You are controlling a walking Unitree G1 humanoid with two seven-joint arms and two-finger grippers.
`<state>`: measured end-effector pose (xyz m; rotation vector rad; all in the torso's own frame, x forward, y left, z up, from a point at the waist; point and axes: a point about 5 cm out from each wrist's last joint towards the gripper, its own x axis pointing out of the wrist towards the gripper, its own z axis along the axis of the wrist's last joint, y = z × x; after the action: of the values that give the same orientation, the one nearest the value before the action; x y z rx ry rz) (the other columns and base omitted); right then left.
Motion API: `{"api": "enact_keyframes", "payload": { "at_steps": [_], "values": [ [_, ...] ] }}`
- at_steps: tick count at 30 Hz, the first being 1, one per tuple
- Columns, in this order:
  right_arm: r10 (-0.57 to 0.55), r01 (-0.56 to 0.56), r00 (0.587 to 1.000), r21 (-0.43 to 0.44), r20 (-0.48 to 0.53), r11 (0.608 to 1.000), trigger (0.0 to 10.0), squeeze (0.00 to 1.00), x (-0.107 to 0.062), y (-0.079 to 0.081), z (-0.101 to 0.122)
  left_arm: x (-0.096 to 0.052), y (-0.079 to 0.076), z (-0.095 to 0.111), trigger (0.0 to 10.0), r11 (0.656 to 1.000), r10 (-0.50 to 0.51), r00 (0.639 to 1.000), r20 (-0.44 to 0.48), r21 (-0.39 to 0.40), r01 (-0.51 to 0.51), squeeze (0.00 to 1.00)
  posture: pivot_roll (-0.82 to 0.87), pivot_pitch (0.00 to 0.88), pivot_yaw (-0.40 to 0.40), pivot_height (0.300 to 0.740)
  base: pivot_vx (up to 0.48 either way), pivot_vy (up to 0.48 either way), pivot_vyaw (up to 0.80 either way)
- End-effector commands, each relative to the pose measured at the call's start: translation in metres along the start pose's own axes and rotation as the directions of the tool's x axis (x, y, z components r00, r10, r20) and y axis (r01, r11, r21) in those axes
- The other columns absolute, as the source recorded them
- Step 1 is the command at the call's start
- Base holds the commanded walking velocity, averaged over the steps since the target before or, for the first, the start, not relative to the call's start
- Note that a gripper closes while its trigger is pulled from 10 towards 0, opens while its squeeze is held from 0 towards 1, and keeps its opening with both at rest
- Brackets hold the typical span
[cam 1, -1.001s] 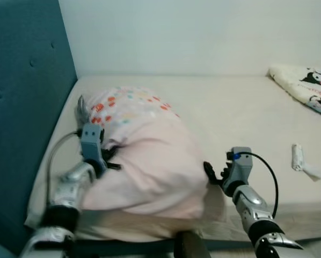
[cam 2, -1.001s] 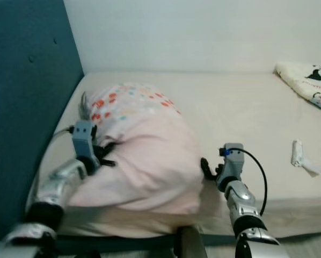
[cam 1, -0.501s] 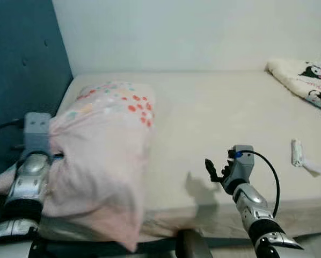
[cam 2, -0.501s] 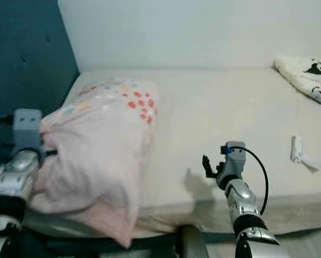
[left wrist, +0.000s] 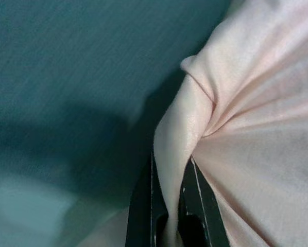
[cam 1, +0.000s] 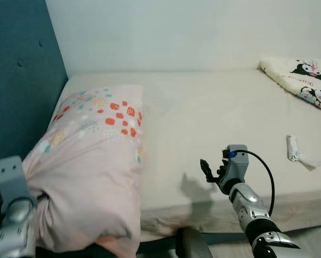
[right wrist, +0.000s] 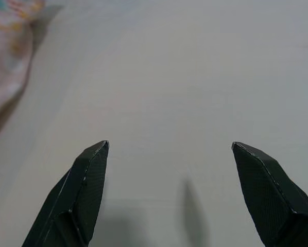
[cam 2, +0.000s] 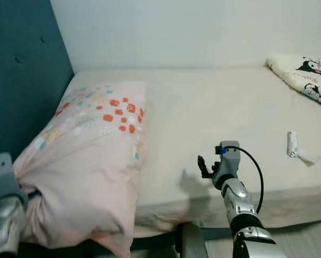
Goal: Clean up the room
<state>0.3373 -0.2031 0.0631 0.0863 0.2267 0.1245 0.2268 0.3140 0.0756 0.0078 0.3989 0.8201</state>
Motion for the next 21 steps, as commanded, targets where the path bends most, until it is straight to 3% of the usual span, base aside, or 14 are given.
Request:
{"api": "enact_keyframes", "payload": {
  "at_steps": [1, 3, 4, 7, 9, 12, 16, 19, 20, 21],
  "values": [
    [0.016, -0.016, 1.000, 0.003, 0.002, 1.000, 10.0, 0.00, 0.002, 0.004, 0.001, -0.004, 0.028, -0.007, 0.0, 0.990, 0.140, 0.990, -0.036, -0.029, -0.141, 0.00, -0.01, 0.000, -0.029, 0.476, 0.000, 0.000, 0.00],
    [0.018, -0.018, 1.000, 0.002, 0.002, 1.000, 10.0, 0.00, 0.001, 0.004, 0.001, -0.008, 0.031, -0.008, 0.0, 0.987, 0.152, 0.988, -0.042, -0.037, -0.153, 0.00, -0.01, 0.000, -0.029, 0.476, 0.000, 0.000, 0.00],
    [0.026, -0.026, 1.000, 0.002, -0.002, 1.000, 10.0, 0.00, 0.001, 0.006, -0.001, -0.016, 0.037, -0.007, 0.0, 0.979, 0.177, 0.983, -0.054, -0.092, -0.182, 0.00, -0.01, 0.000, -0.036, 0.476, 0.000, 0.000, 0.00],
    [0.028, -0.028, 1.000, 0.002, -0.004, 1.000, 10.0, 0.00, 0.001, 0.006, -0.002, -0.018, 0.037, -0.007, 0.0, 0.975, 0.181, 0.982, -0.061, -0.116, -0.187, 0.00, -0.01, 0.000, -0.036, 0.476, 0.000, 0.000, 0.00],
    [0.031, -0.030, 1.000, 0.005, -0.006, 1.000, 10.0, 0.00, 0.001, 0.007, -0.002, -0.021, 0.032, -0.007, 0.0, 0.977, 0.154, 0.985, -0.073, -0.134, -0.163, 0.00, 0.00, 0.000, -0.045, 0.476, 0.000, 0.000, 0.00],
    [0.041, -0.041, 0.999, -0.002, -0.005, 0.999, 10.0, 0.00, 0.003, 0.011, -0.001, -0.025, 0.002, -0.009, 0.0, 0.977, 0.077, 0.992, -0.099, -0.193, -0.095, 0.00, -0.02, 0.000, -0.033, 0.476, 0.000, 0.000, 0.00],
    [0.041, -0.041, 0.999, 0.003, 0.004, 0.999, 10.0, 0.00, 0.004, 0.011, 0.001, -0.027, -0.005, -0.007, 0.0, 0.972, 0.057, 0.993, -0.101, -0.223, -0.078, 0.00, -0.02, 0.000, -0.032, 0.476, 0.000, 0.000, 0.00],
    [0.031, -0.031, 1.000, 0.007, -0.004, 1.000, 10.0, 0.00, 0.002, 0.009, -0.002, -0.026, -0.018, -0.002, 0.0, 0.963, -0.019, 0.996, -0.087, -0.269, -0.005, 0.00, -0.02, 0.000, -0.031, 0.476, 0.000, 0.000, 0.00],
    [0.024, -0.024, 1.000, 0.010, -0.011, 1.000, 10.0, 0.00, 0.000, 0.007, -0.005, -0.024, -0.031, 0.011, 10.0, 0.964, -0.096, 0.995, -0.013, -0.249, 0.089, 0.65, -0.02, 0.000, -0.031, 0.476, 0.000, 0.000, 0.00],
    [0.023, -0.022, 1.000, 0.012, -0.013, 1.000, 10.0, 0.00, 0.000, 0.007, -0.006, -0.023, -0.035, 0.018, 10.0, 0.967, -0.114, 0.993, 0.032, -0.227, 0.118, 1.00, -0.02, 0.000, -0.032, 0.476, 0.000, 0.000, 0.00]
  ]
}}
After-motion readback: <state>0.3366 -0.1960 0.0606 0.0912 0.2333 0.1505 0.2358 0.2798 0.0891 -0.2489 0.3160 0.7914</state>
